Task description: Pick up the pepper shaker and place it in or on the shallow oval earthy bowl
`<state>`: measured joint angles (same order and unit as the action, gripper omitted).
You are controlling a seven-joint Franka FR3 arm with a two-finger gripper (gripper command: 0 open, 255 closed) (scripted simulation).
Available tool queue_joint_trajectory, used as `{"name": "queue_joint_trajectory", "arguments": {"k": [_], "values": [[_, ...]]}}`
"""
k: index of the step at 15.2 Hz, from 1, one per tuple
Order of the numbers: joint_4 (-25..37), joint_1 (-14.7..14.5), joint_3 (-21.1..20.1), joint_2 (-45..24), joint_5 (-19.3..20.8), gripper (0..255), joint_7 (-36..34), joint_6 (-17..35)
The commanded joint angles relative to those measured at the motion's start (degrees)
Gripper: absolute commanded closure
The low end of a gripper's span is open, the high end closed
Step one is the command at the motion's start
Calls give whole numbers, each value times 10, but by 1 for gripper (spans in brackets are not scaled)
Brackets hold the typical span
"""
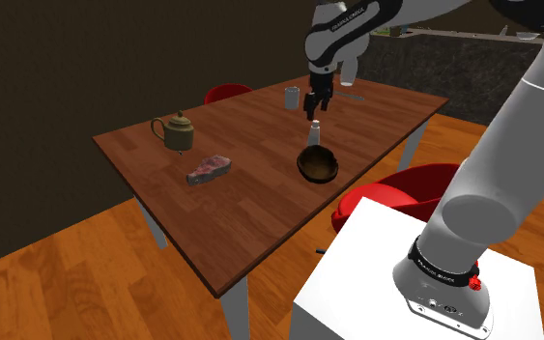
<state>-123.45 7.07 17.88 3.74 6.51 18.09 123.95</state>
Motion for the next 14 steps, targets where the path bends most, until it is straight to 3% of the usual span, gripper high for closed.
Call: {"name": "queue_joint_trajectory", "arguments": {"k": [1,5,14], "values": [[24,6,9,-45,-10,0,12,23],[69,19,17,-112,-30,0,30,46],[51,25,16,-147,-44,0,39,97]]}}
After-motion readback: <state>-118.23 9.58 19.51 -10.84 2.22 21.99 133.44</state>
